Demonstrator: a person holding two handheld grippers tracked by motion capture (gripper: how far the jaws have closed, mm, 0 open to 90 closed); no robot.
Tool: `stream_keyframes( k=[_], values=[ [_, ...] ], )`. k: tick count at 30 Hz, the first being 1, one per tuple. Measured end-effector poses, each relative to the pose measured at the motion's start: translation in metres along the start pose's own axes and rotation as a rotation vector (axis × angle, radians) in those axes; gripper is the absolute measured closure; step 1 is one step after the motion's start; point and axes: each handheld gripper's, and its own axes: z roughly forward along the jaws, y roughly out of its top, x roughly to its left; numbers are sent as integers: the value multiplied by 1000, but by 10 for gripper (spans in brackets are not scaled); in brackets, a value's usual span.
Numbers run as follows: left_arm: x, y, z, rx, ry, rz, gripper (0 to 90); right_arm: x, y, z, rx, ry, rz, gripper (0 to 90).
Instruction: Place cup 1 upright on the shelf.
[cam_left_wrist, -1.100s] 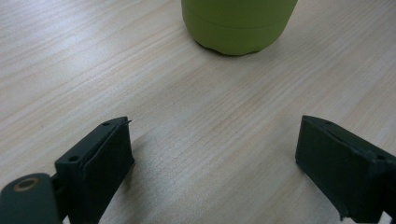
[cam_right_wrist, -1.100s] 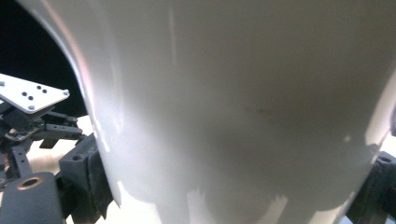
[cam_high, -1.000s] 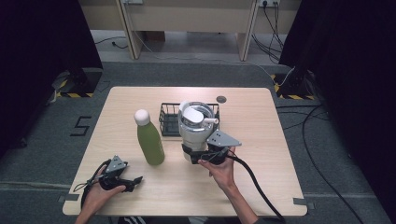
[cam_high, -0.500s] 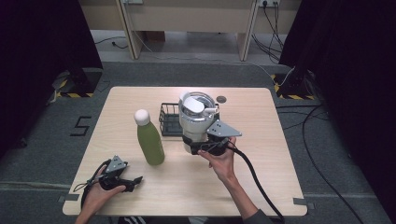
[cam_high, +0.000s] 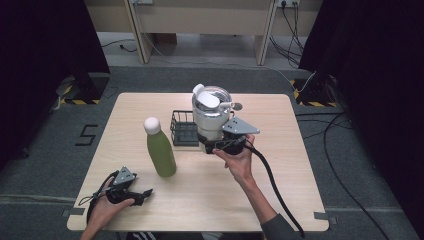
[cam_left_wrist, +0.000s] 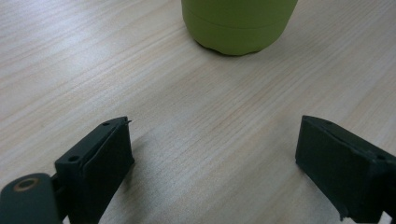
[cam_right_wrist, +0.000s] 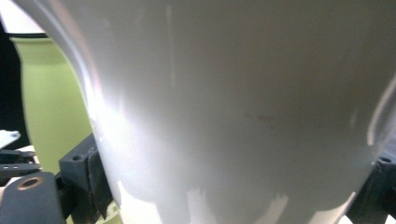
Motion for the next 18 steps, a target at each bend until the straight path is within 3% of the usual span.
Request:
stream_keyframes(
  k=[10, 18],
  values=[
    [0, 0, 0, -2, -1, -1, 100, -13, 12, 11, 6, -25, -9, 108],
    [0, 0, 0, -1, -1, -1, 101, -25, 21, 23, 3, -71, -12, 107]
  ],
)
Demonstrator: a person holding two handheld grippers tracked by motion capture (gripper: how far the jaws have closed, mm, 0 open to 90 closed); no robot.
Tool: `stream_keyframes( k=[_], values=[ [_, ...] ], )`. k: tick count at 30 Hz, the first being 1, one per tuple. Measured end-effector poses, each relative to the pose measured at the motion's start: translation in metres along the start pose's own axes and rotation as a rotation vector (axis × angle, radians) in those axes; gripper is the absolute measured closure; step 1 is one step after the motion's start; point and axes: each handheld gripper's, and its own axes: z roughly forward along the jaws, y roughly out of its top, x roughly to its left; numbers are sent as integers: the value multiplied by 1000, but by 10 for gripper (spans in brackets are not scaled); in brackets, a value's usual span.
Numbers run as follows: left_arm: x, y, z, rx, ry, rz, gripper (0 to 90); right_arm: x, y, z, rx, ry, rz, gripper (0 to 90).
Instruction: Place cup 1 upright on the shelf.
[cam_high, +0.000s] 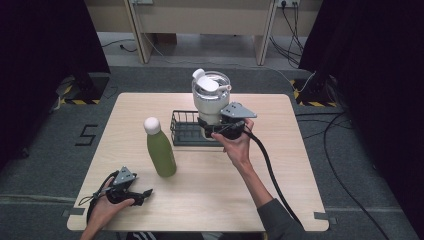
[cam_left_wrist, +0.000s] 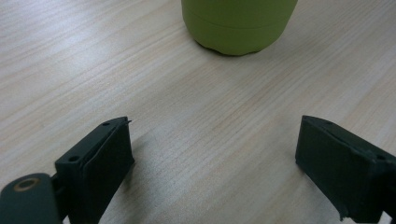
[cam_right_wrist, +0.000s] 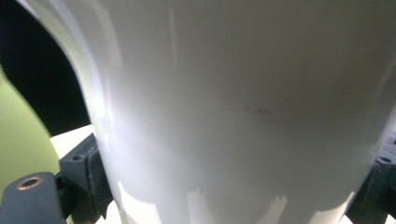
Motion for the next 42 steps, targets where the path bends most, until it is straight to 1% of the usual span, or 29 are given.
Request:
stream_keyframes(
  k=[6, 8, 13, 14, 17, 25, 32, 33, 42],
  values=[
    [0, 0, 0, 2, 0, 1, 101, -6, 3, 9, 2, -19, 0, 108],
    [0, 0, 0, 2, -1, 1, 101, -9, 4, 16, 11, -36, -10, 107],
    [0, 0, 0, 2, -1, 1, 101, -16, 4, 24, 16, -49, 0, 107],
    [0, 0, 0, 2, -1, 1, 101, -18, 3, 25, 13, -54, -3, 107],
    [0, 0, 0, 1, -1, 1, 101, -24, 0, 29, 16, -62, 19, 107],
    [0, 0, 0, 2, -2, 1, 100, -37, -9, 37, 27, -96, 23, 107],
    [0, 0, 0, 2, -2, 2, 100, -43, -13, 41, 34, -113, 28, 107],
    [0, 0, 0, 2, -2, 1, 100, -44, -14, 42, 35, -117, 37, 107],
    [0, 0, 0, 2, -2, 2, 100, -47, -21, 46, 40, -126, 31, 107]
  ],
)
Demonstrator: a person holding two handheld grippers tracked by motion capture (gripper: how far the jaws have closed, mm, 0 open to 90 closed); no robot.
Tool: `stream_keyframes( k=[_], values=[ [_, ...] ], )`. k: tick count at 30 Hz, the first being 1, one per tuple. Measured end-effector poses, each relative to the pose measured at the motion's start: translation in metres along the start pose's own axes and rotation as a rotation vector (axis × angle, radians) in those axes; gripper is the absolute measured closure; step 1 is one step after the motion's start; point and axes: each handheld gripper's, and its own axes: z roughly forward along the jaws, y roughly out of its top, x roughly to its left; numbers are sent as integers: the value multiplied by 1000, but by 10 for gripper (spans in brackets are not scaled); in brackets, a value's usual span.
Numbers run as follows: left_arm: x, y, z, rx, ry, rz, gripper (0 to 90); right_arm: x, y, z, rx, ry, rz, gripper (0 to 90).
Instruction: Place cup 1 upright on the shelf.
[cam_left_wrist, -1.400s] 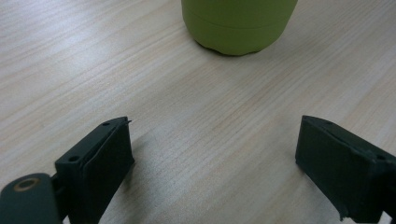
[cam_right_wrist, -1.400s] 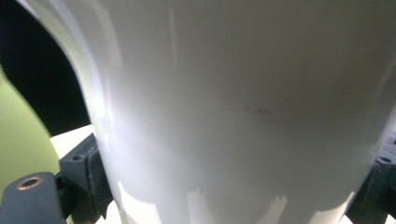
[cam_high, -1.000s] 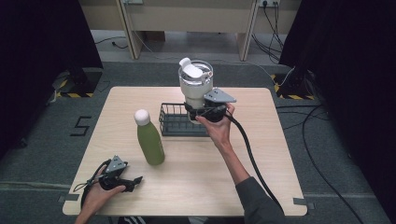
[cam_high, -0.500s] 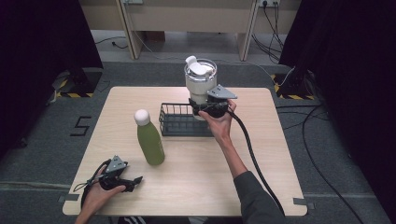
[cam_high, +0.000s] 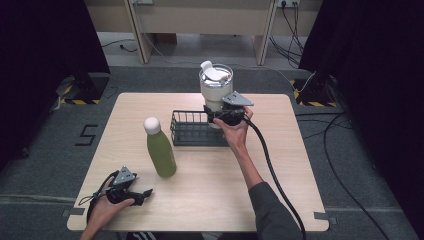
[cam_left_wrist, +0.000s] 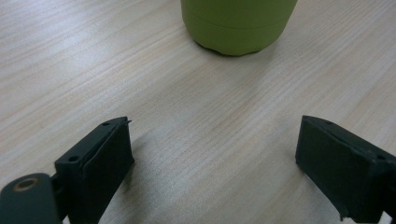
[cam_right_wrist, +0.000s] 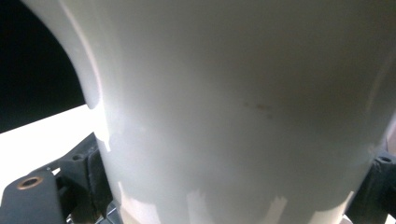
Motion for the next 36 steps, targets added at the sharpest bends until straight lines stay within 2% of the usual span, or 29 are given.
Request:
stream_keyframes(
  k=[12, 36],
  values=[
    [0, 0, 0, 0, 0, 0, 101, 0, -13, 6, 7, -2, -2, 107],
    [0, 0, 0, -1, -1, 1, 102, -6, -42, 10, 25, -12, 30, 107]
  ],
)
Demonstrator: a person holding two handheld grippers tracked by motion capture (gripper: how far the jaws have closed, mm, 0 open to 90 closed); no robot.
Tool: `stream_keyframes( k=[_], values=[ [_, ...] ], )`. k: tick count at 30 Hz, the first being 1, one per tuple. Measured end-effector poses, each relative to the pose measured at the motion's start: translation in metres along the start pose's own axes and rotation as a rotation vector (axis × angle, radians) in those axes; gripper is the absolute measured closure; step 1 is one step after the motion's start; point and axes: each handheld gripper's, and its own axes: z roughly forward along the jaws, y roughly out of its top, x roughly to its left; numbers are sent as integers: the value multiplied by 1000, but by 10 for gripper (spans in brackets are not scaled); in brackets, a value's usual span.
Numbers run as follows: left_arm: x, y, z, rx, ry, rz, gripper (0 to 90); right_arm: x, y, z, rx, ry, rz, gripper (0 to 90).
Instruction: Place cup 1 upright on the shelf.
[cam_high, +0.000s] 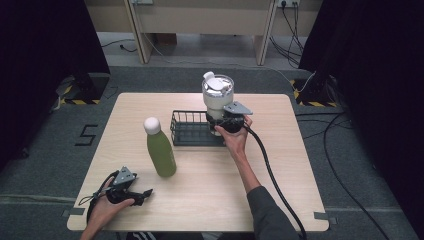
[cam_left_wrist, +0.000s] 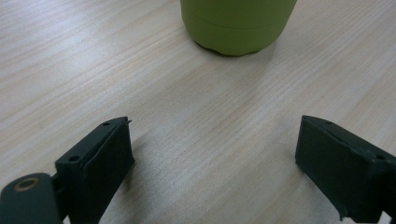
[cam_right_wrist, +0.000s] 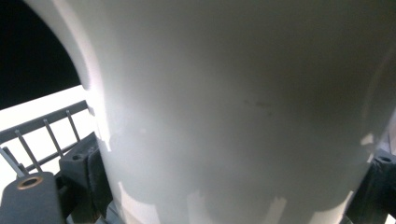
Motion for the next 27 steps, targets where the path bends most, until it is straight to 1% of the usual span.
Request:
stream_keyframes(
  k=[6, 7, 8, 15, 17, 22, 24, 25, 27],
  values=[
    [0, 0, 0, 0, 0, 1, 102, 0, -5, 0, 10, -6, 1, 107],
    [0, 0, 0, 0, 1, 1, 102, 0, -6, 0, 1, -8, 2, 106],
    [0, 0, 0, -1, 1, 1, 102, 0, -6, 0, 6, -9, 3, 106],
    [0, 0, 0, 0, 0, 1, 103, -1, -8, -4, 18, 5, -10, 104],
    [0, 0, 0, 0, 1, 2, 103, -2, -8, -4, 21, 10, -22, 104],
    [0, 0, 0, -2, 0, -1, 103, -3, -8, -4, 21, 17, -23, 99],
    [0, 0, 0, 0, 0, 0, 103, -3, -9, -4, 15, 13, -21, 98],
    [0, 0, 0, -1, 0, -2, 103, -2, -9, -4, 14, 1, -23, 97],
    [0, 0, 0, 0, 0, 0, 103, -1, -9, -5, 17, -3, -32, 97]
  ],
)
